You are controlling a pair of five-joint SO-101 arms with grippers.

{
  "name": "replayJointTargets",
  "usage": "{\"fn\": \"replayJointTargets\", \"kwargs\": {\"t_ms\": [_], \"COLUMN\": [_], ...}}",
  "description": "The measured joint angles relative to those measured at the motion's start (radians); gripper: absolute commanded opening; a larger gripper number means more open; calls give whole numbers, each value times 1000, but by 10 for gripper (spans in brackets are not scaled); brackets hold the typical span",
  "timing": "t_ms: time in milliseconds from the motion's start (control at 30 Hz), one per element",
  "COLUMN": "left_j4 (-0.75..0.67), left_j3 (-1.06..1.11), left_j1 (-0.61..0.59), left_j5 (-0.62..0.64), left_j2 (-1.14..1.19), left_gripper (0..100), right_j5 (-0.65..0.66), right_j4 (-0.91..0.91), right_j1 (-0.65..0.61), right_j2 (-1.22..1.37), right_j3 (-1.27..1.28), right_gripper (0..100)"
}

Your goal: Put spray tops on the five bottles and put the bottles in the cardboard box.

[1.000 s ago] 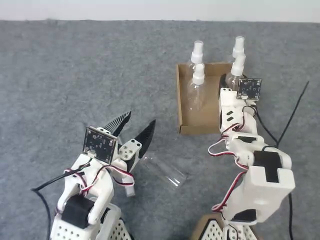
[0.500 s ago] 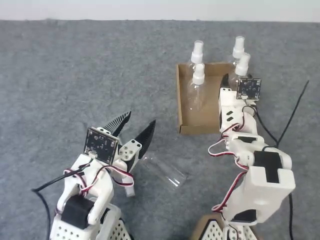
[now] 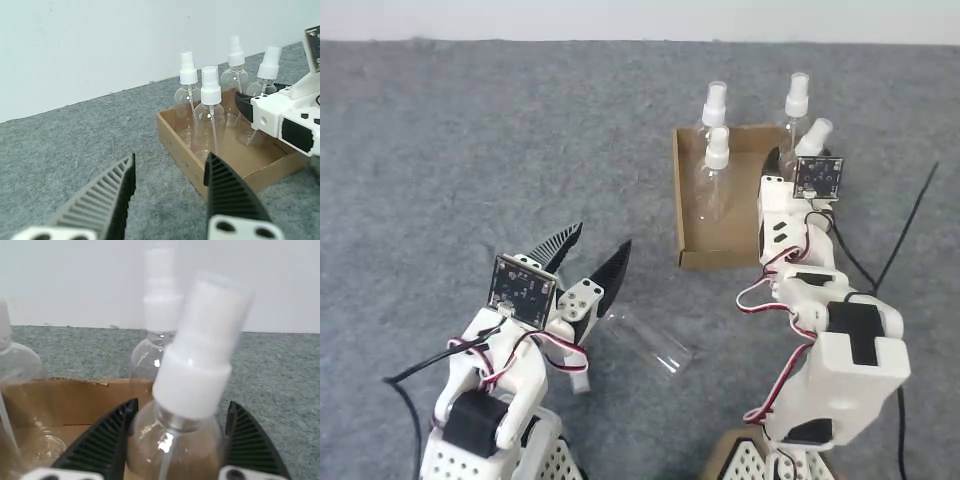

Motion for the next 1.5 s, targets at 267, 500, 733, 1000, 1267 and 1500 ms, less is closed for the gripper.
{"fn": "replayJointTargets", "kwargs": {"t_ms": [267,500,733,1000,1267,1500], "left_j4": [0,0,0,0,0,23], "left_j3": [0,0,0,0,0,-123], "left_j1": [0,0,0,0,-49,-256], "left_j5": [0,0,0,0,0,0], "left_j2": [0,0,0,0,0,41], "left_gripper": [209,209,209,209,209,210], "right_j5": [0,0,0,0,0,0], "right_j4": [68,164,173,436,937,1450], "right_j1": [0,0,0,0,-57,-336], "right_j2": [-95,-190,-269,-494,-813,-944], "right_j3": [0,0,0,-14,-146,-150], "right_gripper": [221,221,221,221,219,220]}}
